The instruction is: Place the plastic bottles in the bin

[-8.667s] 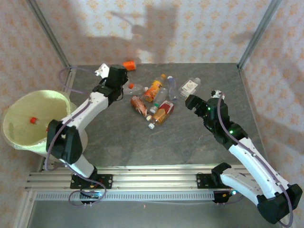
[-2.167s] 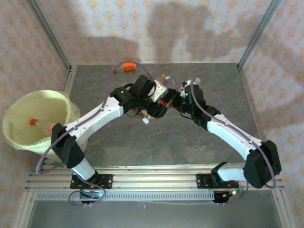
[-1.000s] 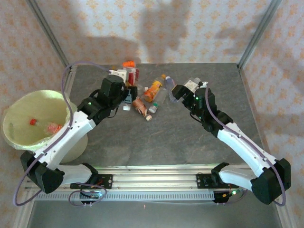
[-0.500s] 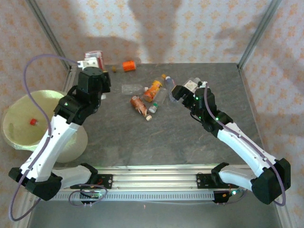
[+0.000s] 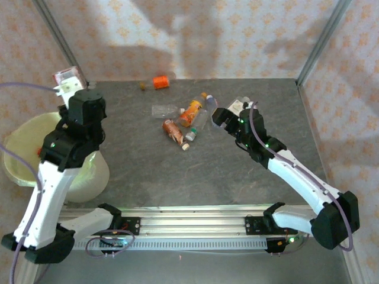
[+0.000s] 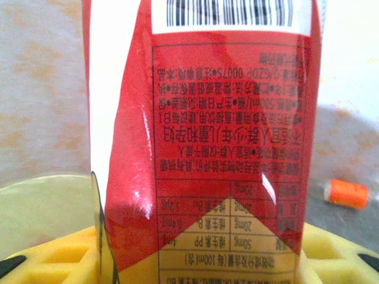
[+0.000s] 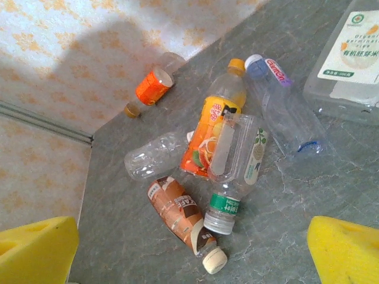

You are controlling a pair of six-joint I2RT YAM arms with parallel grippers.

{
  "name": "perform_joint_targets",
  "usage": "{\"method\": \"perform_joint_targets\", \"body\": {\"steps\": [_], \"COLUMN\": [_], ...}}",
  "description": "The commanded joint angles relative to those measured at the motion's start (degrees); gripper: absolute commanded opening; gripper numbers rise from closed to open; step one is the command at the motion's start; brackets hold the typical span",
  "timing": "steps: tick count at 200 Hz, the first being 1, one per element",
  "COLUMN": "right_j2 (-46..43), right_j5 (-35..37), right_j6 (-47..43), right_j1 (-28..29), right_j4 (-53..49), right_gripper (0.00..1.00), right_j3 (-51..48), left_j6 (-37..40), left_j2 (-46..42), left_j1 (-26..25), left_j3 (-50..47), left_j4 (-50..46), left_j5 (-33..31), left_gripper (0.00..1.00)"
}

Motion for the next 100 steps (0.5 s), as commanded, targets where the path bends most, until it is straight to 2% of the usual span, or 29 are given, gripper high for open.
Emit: {"method": "perform_joint_targets", "body": {"steps": [1, 23, 50, 71, 100], "right_j2": [1.5, 3.1, 4.5, 5.2, 5.5], "right_j5": [-1.4, -2.6, -4.1, -4.9, -5.6], "right_j6": [0.1, 0.3, 0.3, 0.5, 0.8], "right_j1": [-0.3, -0.3, -0.3, -0.3, -0.3], "right_j4": [-0.2, -0.7, -2.4, -2.8, -3.0], "right_gripper": [0.99, 0.99, 0.99, 0.99, 0.99], "right_j3": [3.2, 4.5, 6.5, 7.1, 7.4], "left_j6": [-5.2, -8.7, -10.1, -9.1, -6.9], "left_j2": [-1.9, -2.9, -4.3, -6.2, -8.8], "left_j1": [0.2, 0.7, 4.5, 10.2, 22.4], "left_j3": [-1.8, -4.5, -7.8, -10.4, -15.3], "left_j4": [-8.7, -12.8, -12.9, -10.6, -7.4], "left_j5": [-11.7, -17.9, -17.4, -12.3, -1.3], "left_gripper": [0.49, 0.49, 0.50, 0.50, 0.50]}}
